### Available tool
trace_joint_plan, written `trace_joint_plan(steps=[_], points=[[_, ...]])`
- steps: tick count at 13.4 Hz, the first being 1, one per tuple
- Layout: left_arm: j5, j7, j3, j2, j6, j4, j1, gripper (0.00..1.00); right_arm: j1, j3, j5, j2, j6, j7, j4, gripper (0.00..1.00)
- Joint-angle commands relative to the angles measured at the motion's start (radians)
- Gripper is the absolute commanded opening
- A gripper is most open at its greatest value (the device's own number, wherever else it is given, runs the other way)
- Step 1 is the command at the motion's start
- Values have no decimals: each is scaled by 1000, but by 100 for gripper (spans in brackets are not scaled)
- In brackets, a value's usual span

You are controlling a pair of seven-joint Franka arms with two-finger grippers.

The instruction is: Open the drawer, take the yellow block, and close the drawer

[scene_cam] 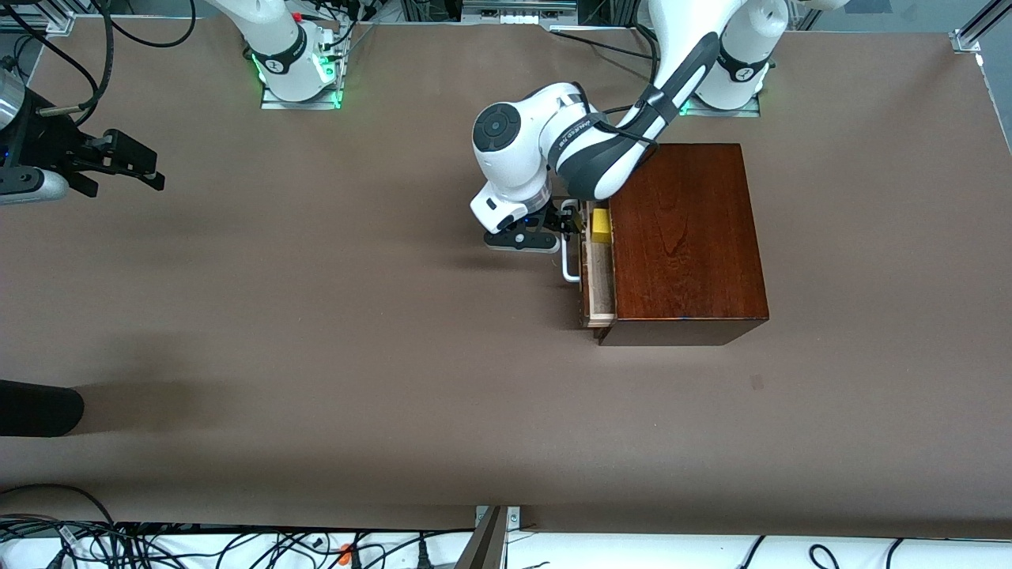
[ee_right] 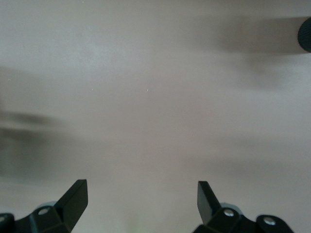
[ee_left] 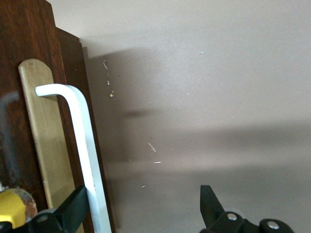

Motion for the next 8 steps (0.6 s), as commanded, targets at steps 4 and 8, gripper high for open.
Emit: trace_joint_plan(steps=[4,8], points=[[-89,2,-4,75,97,95,-41,100,-4,3,1,6,-3,2,17,100],[-97,2,-4,75,97,105,-41,100,-4,3,1,6,-3,2,17,100]])
